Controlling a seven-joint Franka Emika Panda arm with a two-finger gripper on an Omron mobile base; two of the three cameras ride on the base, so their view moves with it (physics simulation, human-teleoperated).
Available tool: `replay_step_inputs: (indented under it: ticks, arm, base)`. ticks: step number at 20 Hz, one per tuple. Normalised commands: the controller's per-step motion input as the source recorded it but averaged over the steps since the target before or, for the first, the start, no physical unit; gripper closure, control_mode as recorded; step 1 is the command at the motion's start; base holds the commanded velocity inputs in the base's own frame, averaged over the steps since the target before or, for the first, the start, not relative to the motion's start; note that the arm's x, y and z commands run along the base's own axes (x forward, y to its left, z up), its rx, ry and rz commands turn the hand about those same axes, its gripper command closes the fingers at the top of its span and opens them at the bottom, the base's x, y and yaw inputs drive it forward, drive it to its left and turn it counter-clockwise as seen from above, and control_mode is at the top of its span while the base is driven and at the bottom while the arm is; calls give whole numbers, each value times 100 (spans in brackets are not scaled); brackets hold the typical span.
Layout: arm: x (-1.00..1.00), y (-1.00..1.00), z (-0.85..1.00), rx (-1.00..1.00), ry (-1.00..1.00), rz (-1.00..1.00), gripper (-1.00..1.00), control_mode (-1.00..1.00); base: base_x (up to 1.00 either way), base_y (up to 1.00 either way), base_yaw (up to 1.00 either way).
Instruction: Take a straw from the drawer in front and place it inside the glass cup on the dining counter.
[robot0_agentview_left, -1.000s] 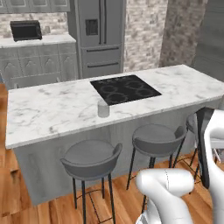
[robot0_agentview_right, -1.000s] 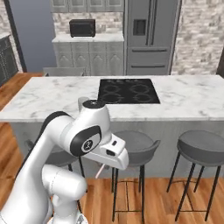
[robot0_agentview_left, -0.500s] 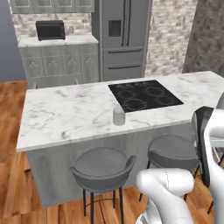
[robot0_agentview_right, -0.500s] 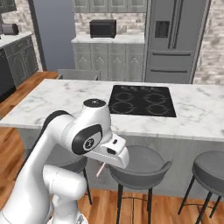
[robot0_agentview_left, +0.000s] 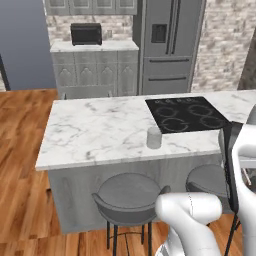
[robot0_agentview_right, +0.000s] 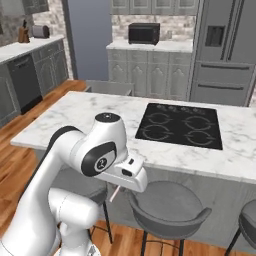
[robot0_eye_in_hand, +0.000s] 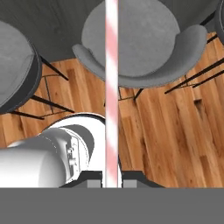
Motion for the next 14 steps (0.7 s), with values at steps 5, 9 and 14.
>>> replay_step_inputs:
  ticks: [5,9,14]
  arm:
    - [0,0,0,0,0,0,100,100]
    - [0,0,0,0,0,0,100,100]
    - [13,0,-4,8,5,12,100,-100]
  base:
    - [38,-22,30]
    - [30,-25,29]
    - [13,-3,11]
